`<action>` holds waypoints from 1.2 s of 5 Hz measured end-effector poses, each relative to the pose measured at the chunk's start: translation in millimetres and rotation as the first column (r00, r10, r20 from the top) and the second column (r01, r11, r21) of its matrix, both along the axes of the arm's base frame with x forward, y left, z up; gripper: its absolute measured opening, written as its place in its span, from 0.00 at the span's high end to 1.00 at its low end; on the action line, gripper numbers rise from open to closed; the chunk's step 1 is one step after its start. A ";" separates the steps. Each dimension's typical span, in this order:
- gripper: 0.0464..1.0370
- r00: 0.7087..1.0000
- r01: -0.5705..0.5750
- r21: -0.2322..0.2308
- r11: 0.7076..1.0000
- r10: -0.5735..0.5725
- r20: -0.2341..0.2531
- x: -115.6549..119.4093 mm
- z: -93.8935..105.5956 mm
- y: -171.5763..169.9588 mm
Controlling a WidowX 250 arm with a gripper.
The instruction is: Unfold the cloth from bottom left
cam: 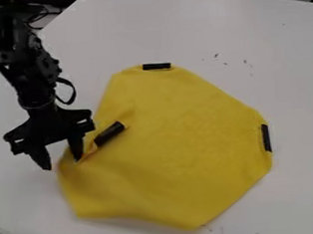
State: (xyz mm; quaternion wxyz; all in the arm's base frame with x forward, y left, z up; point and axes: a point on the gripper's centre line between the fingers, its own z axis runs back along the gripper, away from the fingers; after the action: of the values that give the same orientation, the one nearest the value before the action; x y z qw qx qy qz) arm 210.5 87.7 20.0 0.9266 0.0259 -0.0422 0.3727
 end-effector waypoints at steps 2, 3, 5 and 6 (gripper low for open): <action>0.04 0.996 0.053 0.089 0.995 -0.047 -0.074 17.5 49.3 -13.6; 0.04 0.989 0.096 0.130 0.987 -0.080 -0.124 28.5 77.5 -20.1; 0.04 0.983 0.134 0.164 0.977 -0.110 -0.150 43.2 106.6 -34.5; 0.04 0.963 0.225 0.139 0.964 -0.198 -0.184 78.6 94.1 -50.6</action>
State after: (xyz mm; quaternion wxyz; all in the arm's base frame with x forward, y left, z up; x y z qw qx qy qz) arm 289.1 37.1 114.1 0.9564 0.1264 0.0041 0.2631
